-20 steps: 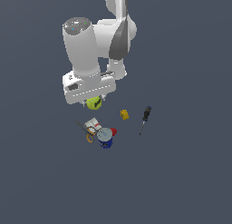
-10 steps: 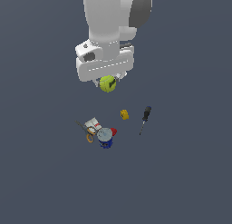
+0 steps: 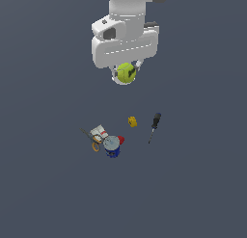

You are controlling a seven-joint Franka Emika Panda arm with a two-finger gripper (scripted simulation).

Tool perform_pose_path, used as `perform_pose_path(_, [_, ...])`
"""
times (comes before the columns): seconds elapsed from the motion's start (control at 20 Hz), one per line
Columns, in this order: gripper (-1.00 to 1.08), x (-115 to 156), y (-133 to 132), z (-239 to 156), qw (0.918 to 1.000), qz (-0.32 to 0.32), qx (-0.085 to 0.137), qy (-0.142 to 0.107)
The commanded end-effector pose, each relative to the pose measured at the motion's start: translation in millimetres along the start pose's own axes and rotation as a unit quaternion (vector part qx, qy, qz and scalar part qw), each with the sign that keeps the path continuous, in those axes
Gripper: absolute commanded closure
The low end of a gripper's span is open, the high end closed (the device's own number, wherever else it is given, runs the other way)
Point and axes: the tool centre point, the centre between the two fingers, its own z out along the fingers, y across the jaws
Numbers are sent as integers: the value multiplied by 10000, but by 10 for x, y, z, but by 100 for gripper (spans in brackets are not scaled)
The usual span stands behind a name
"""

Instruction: Pick up a designated object from a clutter of objects.

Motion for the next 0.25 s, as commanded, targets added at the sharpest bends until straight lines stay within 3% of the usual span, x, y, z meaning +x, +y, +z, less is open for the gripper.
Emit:
perform_pose_path(0.0, [108, 8, -56, -80, 10000, 3, 1, 2])
perform_pose_path(0.2, [108, 14, -85, -121, 10000, 3, 4, 4])
